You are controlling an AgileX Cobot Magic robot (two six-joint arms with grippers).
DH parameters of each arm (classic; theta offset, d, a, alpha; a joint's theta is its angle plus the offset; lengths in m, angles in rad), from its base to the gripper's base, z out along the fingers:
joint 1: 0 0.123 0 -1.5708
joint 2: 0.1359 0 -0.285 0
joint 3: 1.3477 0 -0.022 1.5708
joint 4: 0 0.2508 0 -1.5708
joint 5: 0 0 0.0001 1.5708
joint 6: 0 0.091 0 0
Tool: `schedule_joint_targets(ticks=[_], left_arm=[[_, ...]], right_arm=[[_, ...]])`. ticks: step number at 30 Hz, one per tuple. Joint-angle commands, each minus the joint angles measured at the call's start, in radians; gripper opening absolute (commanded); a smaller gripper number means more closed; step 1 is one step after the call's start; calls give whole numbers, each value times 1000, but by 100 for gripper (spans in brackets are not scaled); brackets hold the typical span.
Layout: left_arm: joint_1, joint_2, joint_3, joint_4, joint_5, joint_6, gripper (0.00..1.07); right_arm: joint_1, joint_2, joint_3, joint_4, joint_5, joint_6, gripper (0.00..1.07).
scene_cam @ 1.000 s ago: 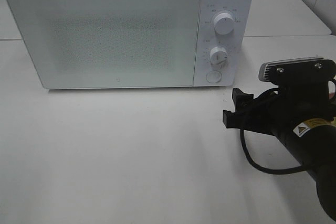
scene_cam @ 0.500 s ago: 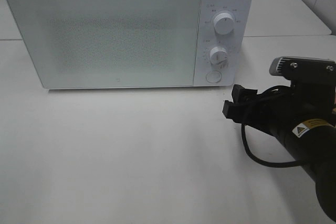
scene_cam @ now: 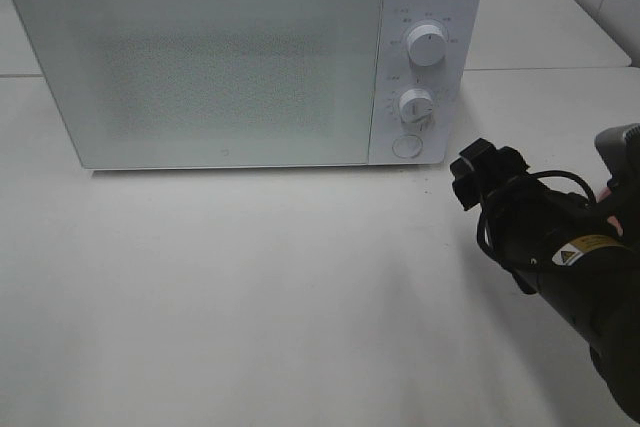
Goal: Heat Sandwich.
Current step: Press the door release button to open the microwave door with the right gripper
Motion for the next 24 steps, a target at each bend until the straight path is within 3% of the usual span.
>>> schedule_joint_targets(ticks=[1, 5, 8, 9, 10, 13, 14, 15, 17, 24], left_arm=[[4, -27, 3, 0, -13, -7, 101], [4, -27, 3, 0, -13, -7, 101], [4, -27, 3, 0, -13, -7, 101], [4, -27, 3, 0, -13, -7, 101], [4, -27, 3, 0, -13, -7, 101], [4, -27, 3, 0, -13, -7, 101], [4, -27, 3, 0, -13, -7, 101], [4, -27, 3, 0, -13, -7, 101], [4, -27, 3, 0, -13, -7, 101], [4, -27, 3, 0, -13, -7, 101]], right_arm=[[2, -3, -10, -12, 25, 238, 72], [2, -3, -10, -12, 39, 366, 67], [2, -3, -10, -12, 39, 491, 54], [2, -3, -10, -12, 39, 491, 54], [2, -3, -10, -11, 38, 519, 44], [2, -3, -10, -11, 38, 519, 25], [2, -3, -10, -11, 38, 519, 25], [2, -3, -10, -11, 41, 517, 12], [2, -3, -10, -11, 42, 517, 0], [2, -3, -10, -17, 66, 522, 1]])
